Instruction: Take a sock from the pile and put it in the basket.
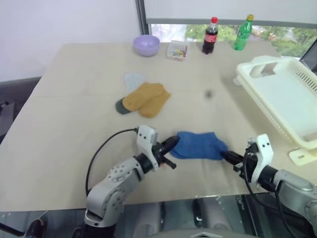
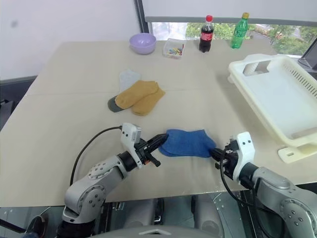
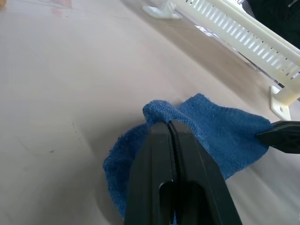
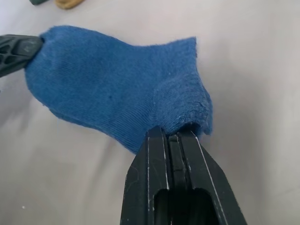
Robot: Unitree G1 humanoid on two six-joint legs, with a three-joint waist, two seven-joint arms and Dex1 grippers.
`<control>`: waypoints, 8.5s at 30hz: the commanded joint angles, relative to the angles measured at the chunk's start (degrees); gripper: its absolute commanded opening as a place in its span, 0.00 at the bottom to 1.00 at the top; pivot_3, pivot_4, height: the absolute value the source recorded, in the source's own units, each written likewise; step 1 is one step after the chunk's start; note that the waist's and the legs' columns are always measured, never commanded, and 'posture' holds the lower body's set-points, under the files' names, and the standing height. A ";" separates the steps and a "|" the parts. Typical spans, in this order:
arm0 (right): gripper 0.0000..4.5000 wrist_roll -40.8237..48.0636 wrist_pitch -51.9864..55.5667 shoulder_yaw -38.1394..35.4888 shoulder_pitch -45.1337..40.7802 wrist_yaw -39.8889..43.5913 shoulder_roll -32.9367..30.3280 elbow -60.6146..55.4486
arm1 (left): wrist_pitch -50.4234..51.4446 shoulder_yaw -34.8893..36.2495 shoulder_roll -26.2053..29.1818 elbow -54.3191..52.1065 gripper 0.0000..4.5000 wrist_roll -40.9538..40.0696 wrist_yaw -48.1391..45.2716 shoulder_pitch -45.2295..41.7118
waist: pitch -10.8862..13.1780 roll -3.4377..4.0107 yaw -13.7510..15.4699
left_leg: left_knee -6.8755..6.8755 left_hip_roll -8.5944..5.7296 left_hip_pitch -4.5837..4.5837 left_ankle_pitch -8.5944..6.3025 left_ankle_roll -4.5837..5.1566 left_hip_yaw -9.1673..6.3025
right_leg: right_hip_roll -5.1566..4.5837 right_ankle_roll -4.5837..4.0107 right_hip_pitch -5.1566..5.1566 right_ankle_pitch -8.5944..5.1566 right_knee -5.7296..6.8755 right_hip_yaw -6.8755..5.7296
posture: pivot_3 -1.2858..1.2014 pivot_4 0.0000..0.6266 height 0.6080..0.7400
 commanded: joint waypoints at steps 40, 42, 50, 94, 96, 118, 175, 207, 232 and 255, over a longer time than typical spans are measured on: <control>0.54 -41.94 -43.31 22.17 -23.81 48.51 -3.98 36.39 | -11.94 -3.60 1.61 8.13 0.99 5.43 -5.78 2.22 | 0.07 -0.07 0.19 | 0.00 -0.05 0.20 0.00 0.00 0.05 | 0.04 -0.11 0.12 0.08 0.12 0.03 | 0.52 0.24 1.00; 0.54 -43.70 -43.21 22.97 -24.23 48.62 -4.21 38.01 | -11.85 -3.61 2.19 8.02 0.99 6.09 -5.68 1.97 | 0.07 -0.07 0.16 | 0.00 -0.05 0.25 0.00 0.01 0.06 | 0.04 -0.10 0.15 0.07 0.13 0.05 | 0.52 0.24 1.00; 0.54 -48.17 -40.31 24.85 -23.81 46.71 -4.30 39.82 | -3.02 4.15 2.99 5.86 0.99 -7.97 -8.40 1.51 | 0.02 -0.10 -0.02 | 0.06 -0.02 0.48 0.01 0.00 0.01 | 0.03 -0.03 0.34 0.03 0.22 0.02 | 0.52 0.24 1.00; 0.54 -50.10 -35.41 23.57 -22.23 43.35 -1.55 33.59 | 37.22 13.20 -8.31 26.74 0.99 -37.41 -0.04 -21.46 | -0.74 -0.35 -0.27 | -0.41 -0.04 1.11 -0.01 -0.02 -0.05 | 0.03 -0.03 0.97 0.01 -0.26 -0.01 | 0.52 0.24 1.00; 0.54 -49.84 -34.83 23.14 -22.01 43.12 -1.72 32.44 | 36.02 12.14 -8.47 27.40 0.99 -36.42 -1.05 -22.16 | -0.74 -0.35 -0.23 | -0.50 -0.05 1.11 -0.01 -0.02 -0.05 | 0.03 -0.03 0.97 0.01 -0.36 -0.01 | 0.52 0.24 1.00; 0.99 -49.93 -29.34 10.47 -8.05 32.98 -5.66 8.53 | 20.06 -1.49 -8.65 36.60 1.00 -17.18 -15.64 -27.25 | -0.66 -0.28 1.35 | -0.66 -0.17 0.26 0.00 -0.01 -0.06 | -0.05 -0.08 0.30 0.03 -0.62 -0.05 | 0.52 0.24 1.00; 0.00 -17.67 -3.73 0.47 -8.04 19.81 10.52 13.54 | -20.37 -9.63 -0.82 31.64 1.00 7.38 -31.16 -22.27 | -0.67 -0.11 0.12 | -0.68 -0.07 0.33 0.01 0.00 0.02 | 0.13 -0.27 0.22 0.14 -0.46 0.09 | 0.52 0.24 1.00; 0.00 6.51 13.70 -34.58 -23.65 9.62 -16.54 25.88 | -46.00 -9.54 -11.47 43.79 1.00 14.03 -32.77 -31.79 | -0.56 0.05 1.26 | -0.61 -0.14 0.15 0.00 0.03 0.08 | 0.05 0.00 0.18 0.29 -0.47 0.10 | 0.52 0.24 1.00; 0.99 -4.96 6.38 -33.92 -29.12 3.55 -15.82 45.24 | -42.83 -8.03 -12.73 43.38 1.00 14.40 -30.19 -36.11 | -0.59 0.15 1.33 | -0.60 -0.12 0.14 0.00 0.04 0.22 | 0.15 0.01 0.19 0.31 -0.48 0.16 | 0.52 0.24 1.00; 0.99 -19.40 -24.65 -5.90 -1.67 25.48 3.11 3.75 | -29.34 0.06 5.47 24.90 1.00 11.22 -27.25 -16.32 | -0.61 0.35 0.12 | -0.59 0.00 0.30 0.00 0.03 0.05 | 0.23 0.18 0.22 0.19 -0.40 0.18 | 0.52 0.24 1.00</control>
